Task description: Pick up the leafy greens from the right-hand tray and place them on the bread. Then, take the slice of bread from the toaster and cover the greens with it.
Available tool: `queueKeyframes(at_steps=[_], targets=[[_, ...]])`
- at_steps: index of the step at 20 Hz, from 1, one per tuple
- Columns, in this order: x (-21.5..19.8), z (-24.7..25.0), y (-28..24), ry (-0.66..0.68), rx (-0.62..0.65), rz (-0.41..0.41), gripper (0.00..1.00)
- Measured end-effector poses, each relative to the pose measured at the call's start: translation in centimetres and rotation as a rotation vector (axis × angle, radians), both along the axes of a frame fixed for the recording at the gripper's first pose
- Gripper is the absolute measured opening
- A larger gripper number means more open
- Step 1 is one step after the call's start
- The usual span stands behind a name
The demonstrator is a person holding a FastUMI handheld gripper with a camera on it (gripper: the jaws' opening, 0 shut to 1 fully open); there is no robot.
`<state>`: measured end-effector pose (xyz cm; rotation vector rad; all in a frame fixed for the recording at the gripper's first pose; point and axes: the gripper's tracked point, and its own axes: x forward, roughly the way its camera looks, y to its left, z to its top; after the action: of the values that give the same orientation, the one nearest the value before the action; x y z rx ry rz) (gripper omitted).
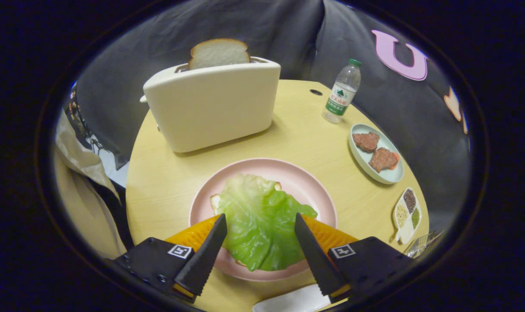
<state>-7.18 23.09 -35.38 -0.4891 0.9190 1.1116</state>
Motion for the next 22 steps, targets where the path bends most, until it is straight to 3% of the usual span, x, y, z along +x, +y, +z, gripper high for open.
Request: queueKeyframes(at_steps=[14, 22], targets=[[1.6, 9.5, 3.4, -0.047, 0.066, -0.316, 0.99], [2.7, 14.3, 9.3, -0.024, 0.143, -0.375, 0.99]])
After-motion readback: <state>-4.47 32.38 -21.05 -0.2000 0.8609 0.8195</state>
